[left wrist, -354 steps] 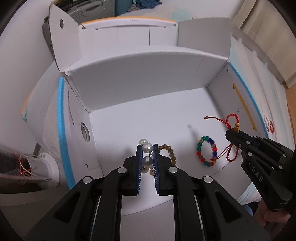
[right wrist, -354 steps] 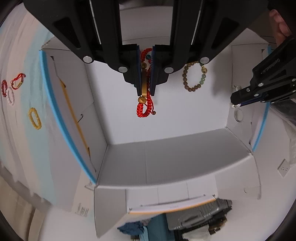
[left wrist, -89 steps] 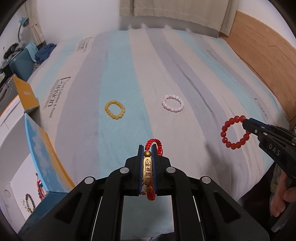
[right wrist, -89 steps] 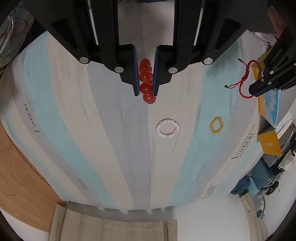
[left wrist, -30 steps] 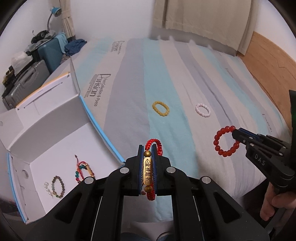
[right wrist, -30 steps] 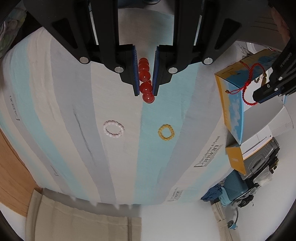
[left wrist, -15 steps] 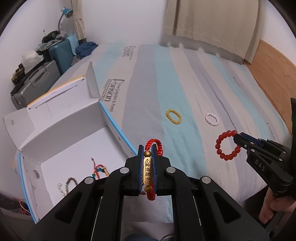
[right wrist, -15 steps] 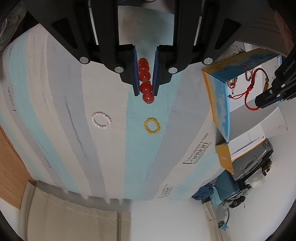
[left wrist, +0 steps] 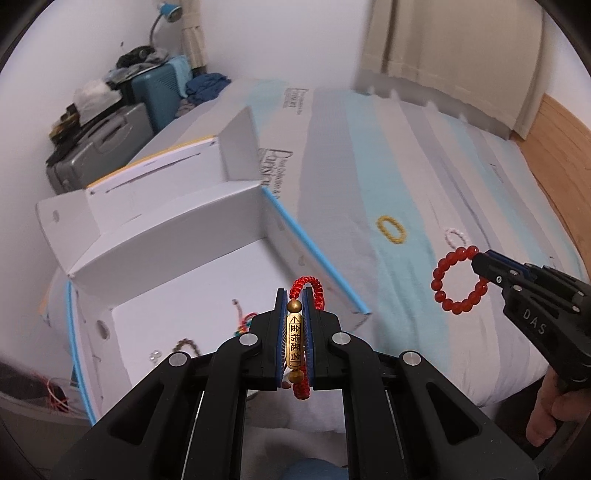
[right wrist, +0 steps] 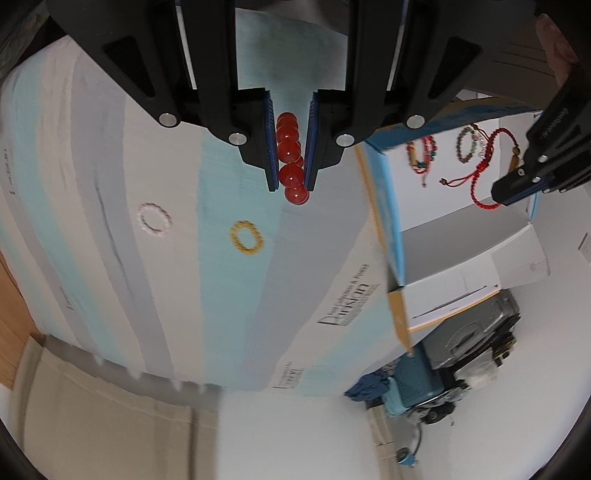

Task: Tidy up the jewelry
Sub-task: 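Lift both held bracelets and carry them over the box, then open both tools to drop the bracelets into the box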

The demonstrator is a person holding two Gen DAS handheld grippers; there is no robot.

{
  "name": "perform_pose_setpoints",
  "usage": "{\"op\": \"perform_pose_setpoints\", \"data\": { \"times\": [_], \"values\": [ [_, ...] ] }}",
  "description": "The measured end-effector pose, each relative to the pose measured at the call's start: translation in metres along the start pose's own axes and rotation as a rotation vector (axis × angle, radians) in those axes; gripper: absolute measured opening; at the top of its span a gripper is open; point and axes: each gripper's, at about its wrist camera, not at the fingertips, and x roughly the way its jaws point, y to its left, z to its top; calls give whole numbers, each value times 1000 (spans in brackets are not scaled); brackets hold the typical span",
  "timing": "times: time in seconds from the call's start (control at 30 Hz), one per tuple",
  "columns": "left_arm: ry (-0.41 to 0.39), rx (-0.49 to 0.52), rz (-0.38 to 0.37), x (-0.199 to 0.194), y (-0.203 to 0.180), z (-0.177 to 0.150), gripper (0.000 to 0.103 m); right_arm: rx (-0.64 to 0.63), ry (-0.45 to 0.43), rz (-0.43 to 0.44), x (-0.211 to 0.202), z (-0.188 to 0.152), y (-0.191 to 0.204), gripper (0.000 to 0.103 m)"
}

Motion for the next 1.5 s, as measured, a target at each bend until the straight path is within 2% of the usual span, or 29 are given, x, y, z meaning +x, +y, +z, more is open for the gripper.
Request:
{"op": "perform_pose_setpoints", "data": {
  "times": [0.4,0.8,1.13,1.5],
  "values": [
    [23,-82,54,7,76,-10,7,-114,19,85,27,13,91,13],
    [87,-178,87,36,146,-36,7,-195,95,122,75,6,155,13],
    [180,-224,74,71,178,-64,7,-244,185,108,118,-11,185,13],
    [248,-224,64,96,186,-74,7,-249,245,90,147,-21,188,13]
  ]
}}
